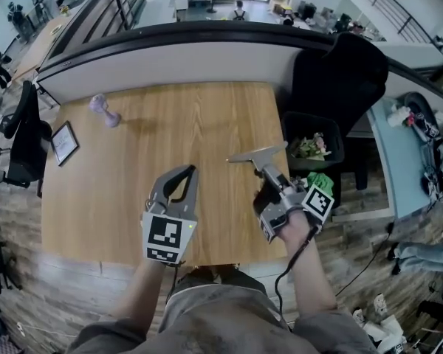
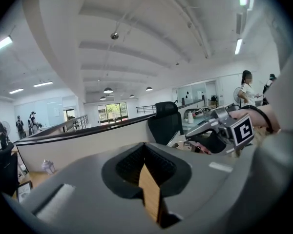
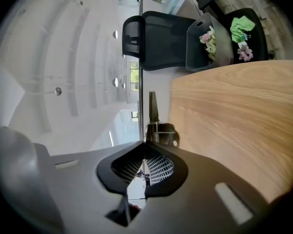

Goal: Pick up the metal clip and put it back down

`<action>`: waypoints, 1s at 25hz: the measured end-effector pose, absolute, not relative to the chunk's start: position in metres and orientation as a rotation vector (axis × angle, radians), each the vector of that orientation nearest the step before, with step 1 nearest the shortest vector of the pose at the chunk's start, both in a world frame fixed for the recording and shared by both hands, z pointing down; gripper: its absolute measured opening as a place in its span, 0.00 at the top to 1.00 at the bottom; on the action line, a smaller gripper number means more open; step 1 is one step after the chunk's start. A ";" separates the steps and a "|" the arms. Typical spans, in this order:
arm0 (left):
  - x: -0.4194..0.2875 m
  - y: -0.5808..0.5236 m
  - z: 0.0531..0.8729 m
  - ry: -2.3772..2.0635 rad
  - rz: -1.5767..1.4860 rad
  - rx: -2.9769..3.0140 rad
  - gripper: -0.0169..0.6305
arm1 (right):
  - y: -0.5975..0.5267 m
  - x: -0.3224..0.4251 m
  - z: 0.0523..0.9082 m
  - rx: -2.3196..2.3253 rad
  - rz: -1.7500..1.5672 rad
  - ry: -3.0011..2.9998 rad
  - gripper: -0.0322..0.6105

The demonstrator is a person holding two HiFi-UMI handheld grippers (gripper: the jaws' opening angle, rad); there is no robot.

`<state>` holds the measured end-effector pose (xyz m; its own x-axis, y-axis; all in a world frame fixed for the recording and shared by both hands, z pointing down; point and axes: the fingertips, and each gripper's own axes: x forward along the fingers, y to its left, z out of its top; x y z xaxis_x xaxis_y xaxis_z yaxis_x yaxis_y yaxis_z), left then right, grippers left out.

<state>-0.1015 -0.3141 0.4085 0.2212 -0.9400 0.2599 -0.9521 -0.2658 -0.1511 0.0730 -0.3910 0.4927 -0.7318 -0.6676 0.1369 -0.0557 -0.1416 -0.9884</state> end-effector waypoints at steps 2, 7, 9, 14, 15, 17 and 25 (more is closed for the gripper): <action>-0.096 -0.299 0.400 -1.859 0.455 2.441 0.97 | -0.370 0.076 0.482 -0.791 -1.927 1.704 0.91; -0.086 -0.267 0.380 -1.846 0.463 2.490 0.97 | -0.320 0.089 0.473 -0.782 -1.945 1.713 0.91; -0.083 -0.255 0.376 -1.835 0.460 2.501 0.97 | -0.302 0.092 0.473 -0.801 -1.953 1.735 0.91; -0.076 -0.231 0.374 -1.806 0.457 2.503 0.97 | -0.264 0.096 0.476 -0.828 -1.986 1.768 0.91; -0.075 -0.227 0.377 -1.800 0.452 2.496 0.97 | -0.259 0.096 0.478 -0.827 -2.000 1.763 0.91; -0.075 -0.221 0.382 -1.788 0.419 2.469 0.97 | -0.248 0.095 0.483 -0.825 -2.032 1.758 0.91; -0.079 -0.214 0.384 -1.805 0.385 2.431 0.97 | -0.234 0.099 0.489 -0.844 -2.062 1.764 0.91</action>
<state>-0.0792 -0.2139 0.3836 0.2700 -0.9289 0.2533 -0.9515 -0.2977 -0.0778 0.0993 -0.2340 0.4888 -0.7828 -0.5749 0.2382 -0.1463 -0.2021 -0.9684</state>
